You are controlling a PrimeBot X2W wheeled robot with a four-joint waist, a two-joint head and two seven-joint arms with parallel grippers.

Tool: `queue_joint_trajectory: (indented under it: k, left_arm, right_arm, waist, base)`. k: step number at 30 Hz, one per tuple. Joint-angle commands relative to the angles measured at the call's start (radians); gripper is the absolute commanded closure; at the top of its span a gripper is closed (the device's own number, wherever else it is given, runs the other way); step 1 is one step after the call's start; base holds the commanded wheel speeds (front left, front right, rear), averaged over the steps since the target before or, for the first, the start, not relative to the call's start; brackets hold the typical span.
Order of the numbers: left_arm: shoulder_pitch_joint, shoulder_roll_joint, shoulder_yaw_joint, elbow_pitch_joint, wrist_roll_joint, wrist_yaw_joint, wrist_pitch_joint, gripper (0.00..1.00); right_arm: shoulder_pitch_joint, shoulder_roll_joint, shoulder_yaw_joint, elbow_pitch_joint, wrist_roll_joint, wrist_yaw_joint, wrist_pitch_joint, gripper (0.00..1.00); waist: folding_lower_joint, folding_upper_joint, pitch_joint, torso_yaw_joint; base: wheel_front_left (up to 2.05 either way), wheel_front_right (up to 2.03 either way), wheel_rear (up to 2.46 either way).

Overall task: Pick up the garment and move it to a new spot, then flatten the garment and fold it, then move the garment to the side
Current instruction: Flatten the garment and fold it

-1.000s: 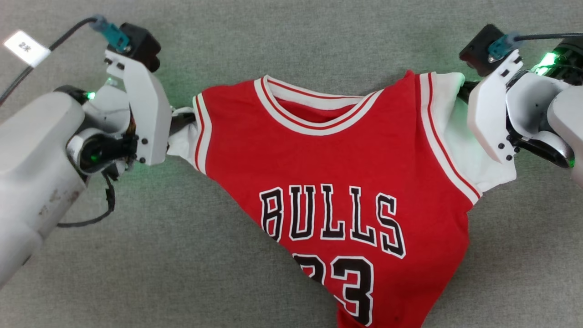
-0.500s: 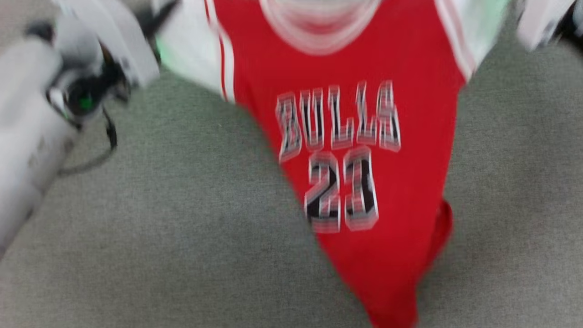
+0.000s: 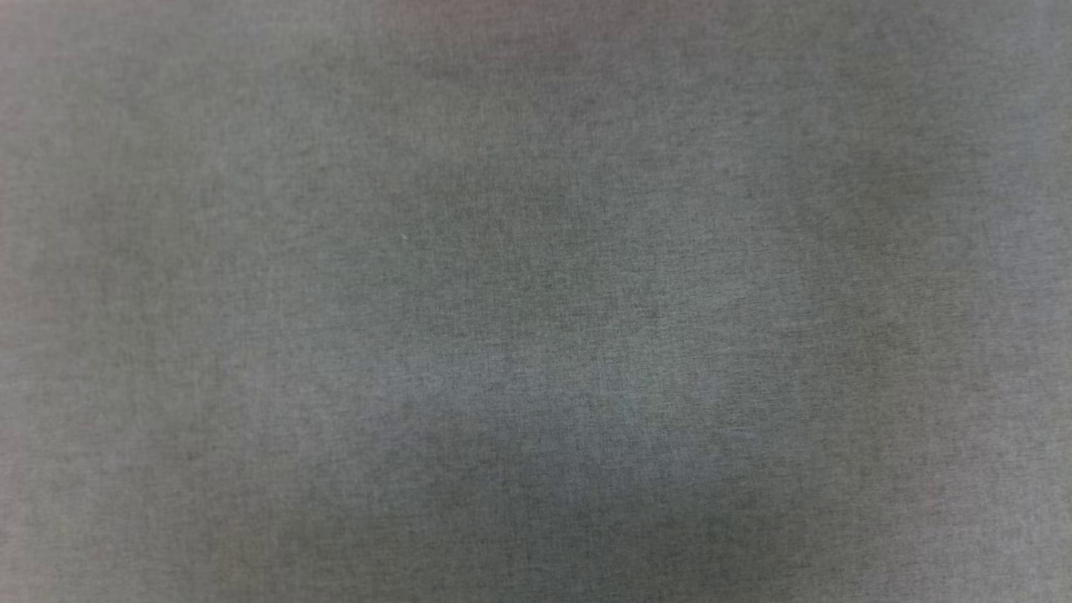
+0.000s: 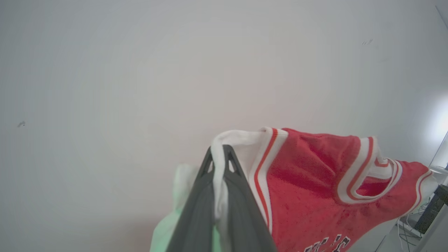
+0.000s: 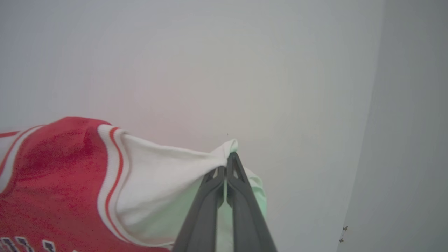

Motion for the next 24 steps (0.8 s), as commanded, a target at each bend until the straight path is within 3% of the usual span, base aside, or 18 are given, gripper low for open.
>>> queue_joint_trajectory:
  k: [1, 7, 13, 24]
  left_arm:
    - [0.028, -0.005, -0.019, 0.0, 0.011, 0.001, 0.008, 1.0]
    - [0.215, 0.034, -0.093, -0.107, -0.039, 0.001, 0.081, 1.0]
    - [0.487, 0.134, -0.171, -0.367, -0.115, 0.001, 0.088, 1.0]
    - [0.883, 0.306, -0.29, -0.677, -0.147, 0.001, -0.026, 1.0]
  right_arm:
    - [0.031, 0.01, 0.008, 0.005, -0.002, -0.001, -0.003, 1.0]
    - [0.188, 0.016, 0.061, -0.042, 0.007, -0.001, 0.038, 1.0]
    - [0.417, -0.062, 0.14, -0.236, 0.048, -0.001, 0.096, 1.0]
    - [0.867, -0.359, 0.189, -0.72, 0.211, -0.001, 0.246, 1.0]
  waist:
    - [0.0, 0.0, -0.013, -0.002]
    - [0.0, 0.0, -0.034, -0.006]
    - [0.0, 0.0, -0.058, -0.003]
    - [0.0, 0.0, -0.159, -0.011]
  base:
    - [0.0, 0.0, 0.0]
    - [0.0, 0.0, 0.0]
    - [0.0, 0.0, 0.0]
    - [0.0, 0.0, 0.0]
